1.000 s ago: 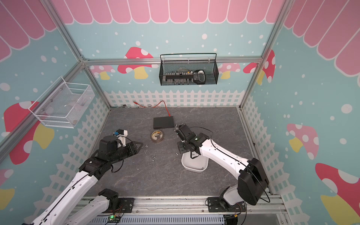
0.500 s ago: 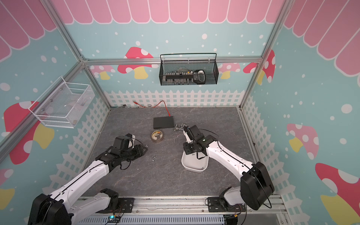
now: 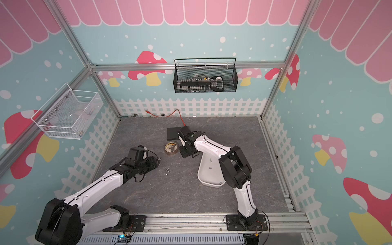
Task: Put the screws on the desktop into the storage box
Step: Place the screw in the storage box, then pick up the screw from the center of the board.
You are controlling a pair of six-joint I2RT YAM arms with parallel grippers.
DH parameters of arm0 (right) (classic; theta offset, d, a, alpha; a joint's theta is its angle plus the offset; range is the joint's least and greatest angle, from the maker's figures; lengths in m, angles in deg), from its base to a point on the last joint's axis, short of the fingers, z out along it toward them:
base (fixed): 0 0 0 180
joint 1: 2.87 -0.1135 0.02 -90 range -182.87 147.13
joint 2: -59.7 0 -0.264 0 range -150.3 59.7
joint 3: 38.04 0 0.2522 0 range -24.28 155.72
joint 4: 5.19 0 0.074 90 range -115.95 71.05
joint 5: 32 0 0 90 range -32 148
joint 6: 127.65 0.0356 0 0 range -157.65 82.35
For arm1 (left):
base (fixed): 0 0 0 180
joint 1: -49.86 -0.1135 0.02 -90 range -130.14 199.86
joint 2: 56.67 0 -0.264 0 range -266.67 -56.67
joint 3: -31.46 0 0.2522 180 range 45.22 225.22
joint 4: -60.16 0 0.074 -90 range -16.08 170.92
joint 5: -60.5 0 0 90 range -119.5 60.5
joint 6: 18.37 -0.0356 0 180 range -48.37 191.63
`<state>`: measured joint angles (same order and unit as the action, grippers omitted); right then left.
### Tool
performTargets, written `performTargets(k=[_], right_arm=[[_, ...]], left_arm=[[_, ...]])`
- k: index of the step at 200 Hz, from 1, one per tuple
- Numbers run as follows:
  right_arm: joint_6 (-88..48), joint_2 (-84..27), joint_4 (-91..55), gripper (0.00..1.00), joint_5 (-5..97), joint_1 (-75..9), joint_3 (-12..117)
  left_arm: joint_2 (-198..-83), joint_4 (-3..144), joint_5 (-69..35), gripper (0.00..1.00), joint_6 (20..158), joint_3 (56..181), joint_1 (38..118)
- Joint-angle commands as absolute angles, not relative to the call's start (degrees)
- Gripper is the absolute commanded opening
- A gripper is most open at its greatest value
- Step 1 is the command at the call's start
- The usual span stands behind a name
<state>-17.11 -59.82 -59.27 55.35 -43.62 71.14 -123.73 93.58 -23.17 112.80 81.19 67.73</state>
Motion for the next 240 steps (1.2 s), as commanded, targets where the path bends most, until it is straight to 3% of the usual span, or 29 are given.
performTargets(k=[1, 110, 240], right_arm=[[-21.7, -63.2, -62.8, 0.45, 54.7, -44.0, 75.3], [-30.0, -73.5, -65.6, 0.41, 56.7, -44.2, 83.0], [-30.9, -77.0, -67.6, 0.18, 57.1, -44.1, 85.8]], left_arm=[[-122.7, 92.5, -24.0, 0.54, 113.6, 79.7, 67.3], [-123.2, 92.1, -21.5, 0.54, 113.5, 78.9, 67.3], [-124.1, 91.9, -20.4, 0.54, 113.2, 79.0, 67.3]])
